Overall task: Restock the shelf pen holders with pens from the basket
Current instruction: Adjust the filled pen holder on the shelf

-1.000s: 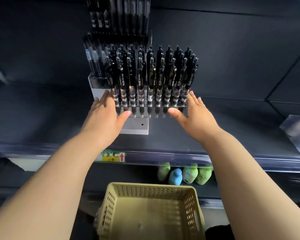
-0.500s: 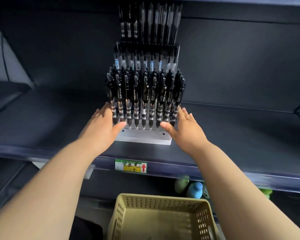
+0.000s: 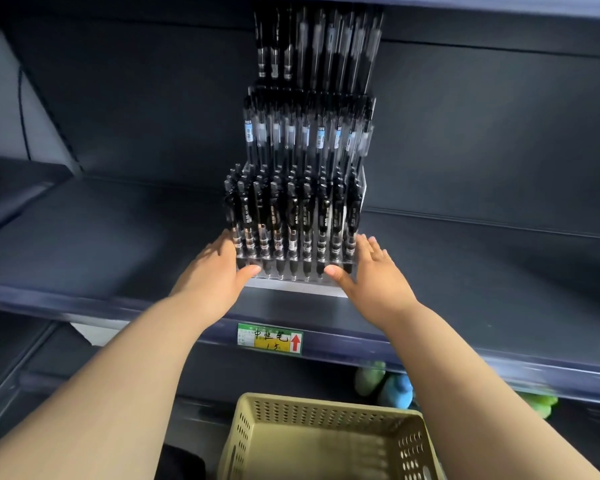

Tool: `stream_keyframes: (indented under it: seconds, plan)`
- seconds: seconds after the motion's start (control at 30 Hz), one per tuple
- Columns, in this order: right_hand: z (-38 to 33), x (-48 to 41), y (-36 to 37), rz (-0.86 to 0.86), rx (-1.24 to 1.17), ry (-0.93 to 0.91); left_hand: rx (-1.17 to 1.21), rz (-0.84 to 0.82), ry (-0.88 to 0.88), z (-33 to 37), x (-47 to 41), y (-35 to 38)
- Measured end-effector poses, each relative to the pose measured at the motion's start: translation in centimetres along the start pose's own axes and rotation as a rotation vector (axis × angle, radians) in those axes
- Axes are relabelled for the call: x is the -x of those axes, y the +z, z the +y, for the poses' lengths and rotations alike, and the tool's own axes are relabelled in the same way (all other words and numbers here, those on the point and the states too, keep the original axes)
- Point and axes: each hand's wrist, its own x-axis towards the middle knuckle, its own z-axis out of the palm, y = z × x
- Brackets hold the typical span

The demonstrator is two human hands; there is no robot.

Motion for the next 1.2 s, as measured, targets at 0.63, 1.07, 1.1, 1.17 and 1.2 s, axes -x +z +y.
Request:
stream_keyframes:
  seconds: [0.63, 1.07, 1.1, 1.17, 1.2]
  plan:
    - [0.6, 0.0, 1.0, 0.035, 0.364, -0.007, -0.328, 0.123, 0.168, -1.3, -0.8, 0.6]
    - [0.2, -0.8, -0.7, 0.145, 0.307, -0.043, -0.246, 0.212, 0.152, -1.2, -1.3, 0.0]
    - [0.2, -0.9, -0.8, 0.151, 0.301, -0.044, -0.244, 0.217, 0.149, -1.1, -1.4, 0.0]
    - [0.2, -1.1, -0.7, 0.145, 0.297, -0.039, -0.246, 0.205, 0.141, -1.1, -1.8, -0.1]
    - [0.2, -1.3, -0.5, 0.136, 0.301, -0.034, -0.25, 0.195, 0.138, -1.1, -2.0, 0.0]
